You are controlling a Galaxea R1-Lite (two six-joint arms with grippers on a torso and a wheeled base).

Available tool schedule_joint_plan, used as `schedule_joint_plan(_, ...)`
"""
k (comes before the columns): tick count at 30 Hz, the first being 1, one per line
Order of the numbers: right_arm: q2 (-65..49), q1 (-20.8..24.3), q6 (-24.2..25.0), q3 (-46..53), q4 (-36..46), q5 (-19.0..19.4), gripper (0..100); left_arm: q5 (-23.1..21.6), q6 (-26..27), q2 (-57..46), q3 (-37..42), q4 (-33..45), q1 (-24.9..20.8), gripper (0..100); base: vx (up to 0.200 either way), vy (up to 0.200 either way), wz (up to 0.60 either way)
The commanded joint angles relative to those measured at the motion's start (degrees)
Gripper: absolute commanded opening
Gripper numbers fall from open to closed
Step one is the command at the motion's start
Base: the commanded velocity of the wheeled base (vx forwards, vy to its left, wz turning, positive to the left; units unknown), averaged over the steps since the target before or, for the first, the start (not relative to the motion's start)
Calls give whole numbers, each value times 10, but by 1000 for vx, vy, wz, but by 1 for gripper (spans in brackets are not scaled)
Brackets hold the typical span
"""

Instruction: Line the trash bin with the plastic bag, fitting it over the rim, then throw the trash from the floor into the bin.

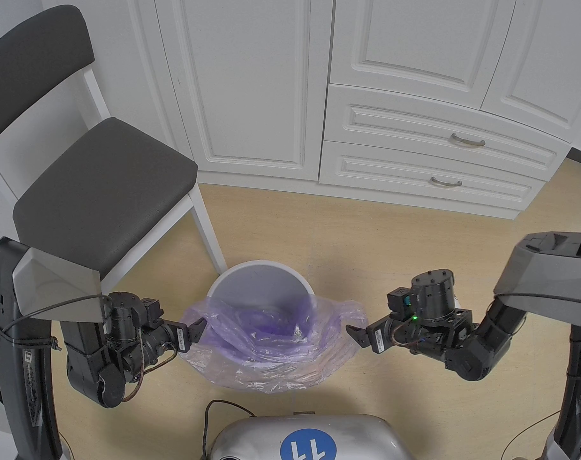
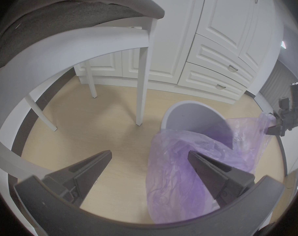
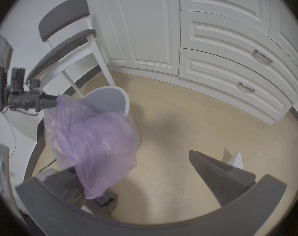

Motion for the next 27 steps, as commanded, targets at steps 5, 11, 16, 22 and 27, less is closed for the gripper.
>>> schedule_joint_plan(5, -129, -35, -36, 64, 53, 69, 100, -56, 2, -81, 70, -1, 4, 100, 0, 0, 0)
schedule_joint_plan(11, -170, -52, -33, 69, 91, 135, 100, -91, 0, -137, 121, -1, -1, 100, 0, 0, 0)
schedule_joint_plan(16, -194, -56, -30, 69, 100, 140, 100, -91, -4, -179, 142, 0, -1, 100, 0, 0, 0)
schedule_joint_plan(22, -176, -55, -30, 68, 110, 139, 100, -89, 2, -182, 176, 0, -17, 100, 0, 0, 0)
schedule_joint_plan(27, -118, -50, -32, 61, 107, 155, 100, -86, 1, -207, 201, 0, -33, 100, 0, 0, 0)
